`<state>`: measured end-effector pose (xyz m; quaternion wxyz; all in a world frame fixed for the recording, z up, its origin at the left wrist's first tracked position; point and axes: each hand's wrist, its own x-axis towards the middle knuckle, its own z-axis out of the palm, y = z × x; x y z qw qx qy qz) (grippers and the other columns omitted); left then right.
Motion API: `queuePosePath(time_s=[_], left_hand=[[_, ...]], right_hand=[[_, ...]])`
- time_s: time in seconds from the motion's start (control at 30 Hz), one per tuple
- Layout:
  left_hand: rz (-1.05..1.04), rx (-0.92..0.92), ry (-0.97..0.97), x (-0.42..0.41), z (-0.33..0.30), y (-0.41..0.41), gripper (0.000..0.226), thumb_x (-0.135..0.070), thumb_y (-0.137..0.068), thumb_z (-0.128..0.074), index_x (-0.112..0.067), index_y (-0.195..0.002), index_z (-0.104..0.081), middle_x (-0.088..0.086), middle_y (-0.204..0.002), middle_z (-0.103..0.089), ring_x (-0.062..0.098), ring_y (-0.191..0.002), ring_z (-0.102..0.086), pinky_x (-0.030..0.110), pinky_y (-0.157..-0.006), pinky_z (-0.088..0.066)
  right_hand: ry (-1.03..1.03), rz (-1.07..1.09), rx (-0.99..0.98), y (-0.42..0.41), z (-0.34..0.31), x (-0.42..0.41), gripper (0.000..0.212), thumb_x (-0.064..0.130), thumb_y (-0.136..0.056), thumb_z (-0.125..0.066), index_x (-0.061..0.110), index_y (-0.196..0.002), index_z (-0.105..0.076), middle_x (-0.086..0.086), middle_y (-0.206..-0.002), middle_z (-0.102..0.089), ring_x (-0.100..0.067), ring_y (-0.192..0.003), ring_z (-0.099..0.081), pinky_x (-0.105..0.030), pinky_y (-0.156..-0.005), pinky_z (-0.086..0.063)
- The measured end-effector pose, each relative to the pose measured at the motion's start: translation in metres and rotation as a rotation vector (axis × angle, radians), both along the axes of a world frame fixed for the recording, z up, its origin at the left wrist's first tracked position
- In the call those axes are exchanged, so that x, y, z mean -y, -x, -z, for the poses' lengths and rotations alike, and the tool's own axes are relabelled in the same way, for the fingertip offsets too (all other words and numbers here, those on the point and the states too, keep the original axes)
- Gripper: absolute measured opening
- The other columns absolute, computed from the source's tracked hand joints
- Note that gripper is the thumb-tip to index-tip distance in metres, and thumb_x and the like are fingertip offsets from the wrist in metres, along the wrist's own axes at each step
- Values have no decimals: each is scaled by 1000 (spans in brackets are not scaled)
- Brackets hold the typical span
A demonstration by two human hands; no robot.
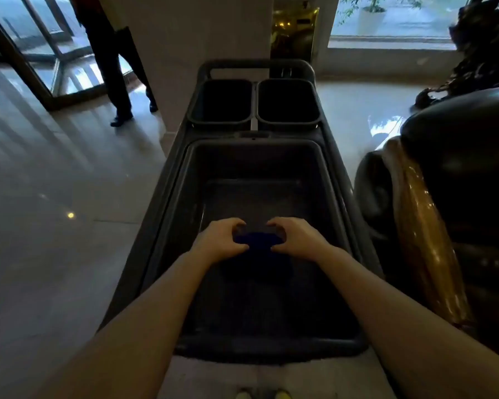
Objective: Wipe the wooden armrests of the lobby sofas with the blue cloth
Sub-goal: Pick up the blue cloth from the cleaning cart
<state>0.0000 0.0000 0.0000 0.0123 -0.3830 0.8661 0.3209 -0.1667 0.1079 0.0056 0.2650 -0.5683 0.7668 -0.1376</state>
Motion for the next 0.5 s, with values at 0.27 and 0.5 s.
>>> queuePosePath(time_s=[0.27,0.5], left_hand=[[-121,0,-158,4,54,8,46,-20,-70,-72,-27,-114,-58,-1,-112,-64,7,-91,-55,24,-79,-44],[-283,17,-114,-3,79,8,28,-7,-79,-62,-19,-103,-65,4,-112,-64,19,-100,-59,31,-83,-49]], right_hand=[[-86,46,40,1,60,10,54,19,-76,-72,20,-126,-52,-5,-129,-53,-22,-116,-50,-34,-96,-44],[-72,195,113,-6,84,15,37,3,-79,-65,15,-113,-60,-7,-121,-58,-20,-109,-54,-24,-86,-44]])
